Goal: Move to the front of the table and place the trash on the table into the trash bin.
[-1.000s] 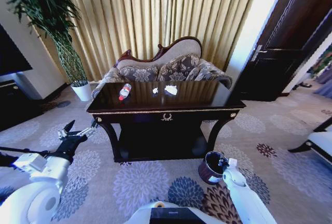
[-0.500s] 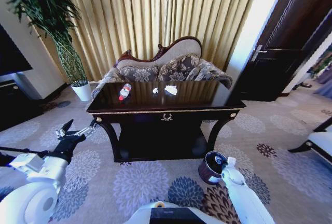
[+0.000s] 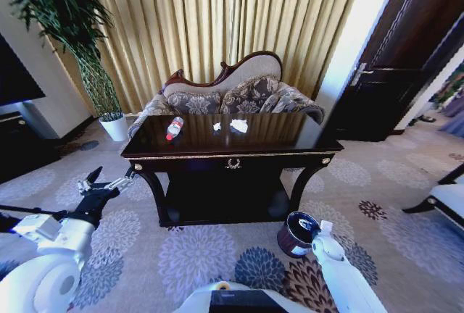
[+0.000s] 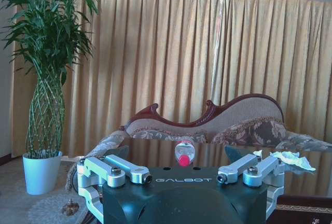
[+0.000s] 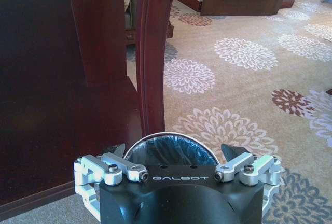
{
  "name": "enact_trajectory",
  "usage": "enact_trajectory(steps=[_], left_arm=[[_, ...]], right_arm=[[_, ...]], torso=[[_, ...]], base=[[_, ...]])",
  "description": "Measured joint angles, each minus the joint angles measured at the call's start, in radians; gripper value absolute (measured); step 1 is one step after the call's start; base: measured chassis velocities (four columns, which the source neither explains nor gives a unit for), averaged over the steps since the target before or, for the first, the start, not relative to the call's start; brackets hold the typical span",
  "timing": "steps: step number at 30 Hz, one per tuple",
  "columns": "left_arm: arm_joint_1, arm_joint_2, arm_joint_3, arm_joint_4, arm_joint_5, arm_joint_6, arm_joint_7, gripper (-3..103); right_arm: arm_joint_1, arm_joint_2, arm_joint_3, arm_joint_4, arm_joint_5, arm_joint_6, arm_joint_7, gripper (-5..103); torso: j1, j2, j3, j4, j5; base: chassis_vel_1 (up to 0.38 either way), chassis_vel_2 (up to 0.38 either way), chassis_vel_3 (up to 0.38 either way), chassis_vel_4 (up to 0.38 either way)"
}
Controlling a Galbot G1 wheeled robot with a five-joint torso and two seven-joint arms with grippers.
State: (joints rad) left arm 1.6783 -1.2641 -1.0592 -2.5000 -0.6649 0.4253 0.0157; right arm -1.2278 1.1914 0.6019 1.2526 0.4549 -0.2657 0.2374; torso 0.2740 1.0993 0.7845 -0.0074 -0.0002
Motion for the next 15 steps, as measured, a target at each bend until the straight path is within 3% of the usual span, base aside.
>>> enact_trajectory(steps=[10,15], left_arm=[[0.001,0.002,-0.002,0.0,-0.001,-0.001,0.0,100],[-0.001,0.003,-0.001,0.0,-0.001,-0.002,0.0,100]], right_arm=[[-0.005,0.0,0.006,0.008,0.005,-0.001,0.0,100],[-0.027,-0.001,0.02,0.091,0.036,-0.001,-0.01,100]], torso=[[0.0,0.0,0.0,-0.0001,0.0001],[0.0,0.0,0.0,-0.0003,0.0002]], base=[[0.0,0.0,0.0,0.0],[0.0,0.0,0.0,0.0]])
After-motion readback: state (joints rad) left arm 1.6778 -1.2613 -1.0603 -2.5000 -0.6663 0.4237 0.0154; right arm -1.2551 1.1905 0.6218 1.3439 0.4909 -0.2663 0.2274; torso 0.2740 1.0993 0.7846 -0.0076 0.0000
